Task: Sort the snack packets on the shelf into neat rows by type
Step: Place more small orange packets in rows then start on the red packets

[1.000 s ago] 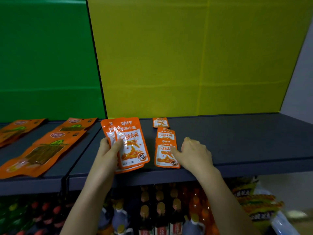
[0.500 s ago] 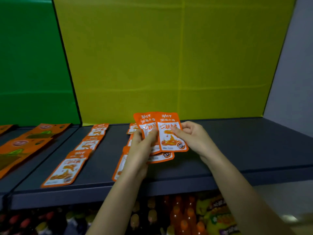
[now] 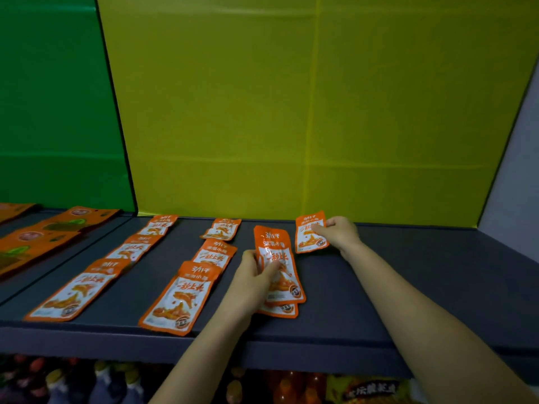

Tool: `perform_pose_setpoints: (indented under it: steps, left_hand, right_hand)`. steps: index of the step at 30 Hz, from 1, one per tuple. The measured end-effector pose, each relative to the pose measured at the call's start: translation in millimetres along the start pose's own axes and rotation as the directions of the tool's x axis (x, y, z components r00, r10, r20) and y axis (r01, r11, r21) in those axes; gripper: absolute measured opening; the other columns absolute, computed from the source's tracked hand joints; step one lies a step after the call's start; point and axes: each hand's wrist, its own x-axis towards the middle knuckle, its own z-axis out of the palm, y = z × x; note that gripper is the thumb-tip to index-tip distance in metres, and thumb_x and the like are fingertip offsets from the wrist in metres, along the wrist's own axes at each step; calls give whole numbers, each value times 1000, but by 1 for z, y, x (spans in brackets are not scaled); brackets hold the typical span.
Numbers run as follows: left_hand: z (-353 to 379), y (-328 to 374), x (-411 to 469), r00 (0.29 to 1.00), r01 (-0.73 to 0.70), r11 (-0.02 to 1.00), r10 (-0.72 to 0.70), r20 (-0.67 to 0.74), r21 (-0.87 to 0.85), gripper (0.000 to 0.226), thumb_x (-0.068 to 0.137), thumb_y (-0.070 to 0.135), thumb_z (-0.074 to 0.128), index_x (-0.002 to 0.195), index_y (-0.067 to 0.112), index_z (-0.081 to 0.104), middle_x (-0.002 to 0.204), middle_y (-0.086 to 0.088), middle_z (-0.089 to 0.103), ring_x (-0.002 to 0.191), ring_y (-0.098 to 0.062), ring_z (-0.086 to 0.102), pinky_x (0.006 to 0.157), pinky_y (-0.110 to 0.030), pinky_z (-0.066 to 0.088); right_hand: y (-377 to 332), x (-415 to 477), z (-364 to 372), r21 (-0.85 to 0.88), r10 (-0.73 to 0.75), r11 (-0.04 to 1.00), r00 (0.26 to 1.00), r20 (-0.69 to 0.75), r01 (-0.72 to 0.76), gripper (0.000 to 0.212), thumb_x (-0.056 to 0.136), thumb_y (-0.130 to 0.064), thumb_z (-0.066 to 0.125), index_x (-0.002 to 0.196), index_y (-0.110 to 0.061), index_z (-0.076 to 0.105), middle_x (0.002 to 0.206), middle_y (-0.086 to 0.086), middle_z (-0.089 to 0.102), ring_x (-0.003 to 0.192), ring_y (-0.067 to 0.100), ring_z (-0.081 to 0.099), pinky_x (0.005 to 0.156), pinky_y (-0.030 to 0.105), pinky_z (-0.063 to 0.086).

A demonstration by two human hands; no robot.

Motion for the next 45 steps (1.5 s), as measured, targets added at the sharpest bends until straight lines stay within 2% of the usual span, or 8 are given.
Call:
perform_pose_setpoints:
  steps: [3, 7, 11, 20, 27, 30, 36, 45]
  left_hand:
    - [-3, -1, 1, 1000, -8, 1000, 8, -18, -19, 14, 90, 24, 58, 101, 23, 51, 103, -1, 67, 90, -14, 67, 84, -34, 55]
    - [-3, -3, 3, 1000, -19, 1000, 19, -20, -13, 12, 89, 25, 59, 98, 27, 50, 103, 1, 67, 91, -14, 68, 85, -35, 55]
    - [-4, -7, 4, 999, -38, 999, 38, -22, -10, 12, 89, 25, 58, 99, 27, 51, 105, 1, 67, 90, -12, 68, 84, -33, 56]
    - [-4, -5, 3, 1000, -27, 999, 27, -2, -19, 11, 90, 28, 57, 95, 32, 48, 101, 6, 66, 88, -10, 68, 81, -32, 57]
    - [-2, 3, 7, 998, 65, 988, -64, 14, -138, 12, 89, 21, 60, 98, 21, 52, 96, -3, 69, 80, -16, 69, 68, -29, 57]
    - [4, 6, 10, 996, 87, 987, -81, 46, -135, 21, 88, 20, 61, 105, 14, 51, 100, -8, 69, 76, -15, 68, 57, -23, 56]
    - [11, 6, 10, 994, 93, 992, -88, 60, -90, 15, 91, 15, 56, 104, 15, 49, 102, -9, 67, 82, -19, 65, 73, -31, 53]
    - [-12, -4, -12, 992, -104, 952, 77, 105, 286, 13, 88, 24, 60, 94, 30, 50, 100, 5, 69, 84, -7, 69, 79, -30, 57]
  right_hand:
    - [0, 13, 16, -103, 18, 995, 999, 38, -14, 30, 83, -29, 66, 80, 1, 70, 93, 17, 72, 88, 28, 65, 73, 36, 49]
    - [-4, 25, 35, -265, 16, 964, 999, 44, -3, 36, 84, -41, 61, 65, -10, 59, 91, 16, 64, 86, 29, 60, 54, 27, 35]
    - [-4, 29, 46, -400, -6, 916, 1000, -7, 2, 45, 88, -44, 55, 105, -4, 66, 116, 16, 64, 107, 34, 59, 78, 32, 46]
    - [-5, 27, 46, -519, -114, 849, 993, 1, 98, 52, 93, -42, 47, 121, 2, 51, 125, 20, 55, 116, 37, 53, 86, 39, 47]
    - [-28, -3, 13, -229, -255, 922, 934, 249, 313, 58, 94, -57, 24, 79, -17, 64, 80, 3, 66, 80, 21, 62, 78, 34, 45]
    - [-25, -27, 3, -48, -270, 948, 874, 404, 316, 45, 88, -57, 44, 73, -18, 60, 72, -2, 63, 63, 7, 53, 66, 24, 39]
    - [-12, -22, -11, 225, -228, 962, 906, 356, 154, 18, 86, -23, 64, 73, -16, 55, 50, -9, 59, 36, -4, 45, 43, 7, 34]
    - [-5, 3, -8, 393, -57, 919, 991, 119, 5, 18, 88, -26, 62, 75, -15, 55, 70, 0, 60, 63, 10, 52, 60, 19, 39]
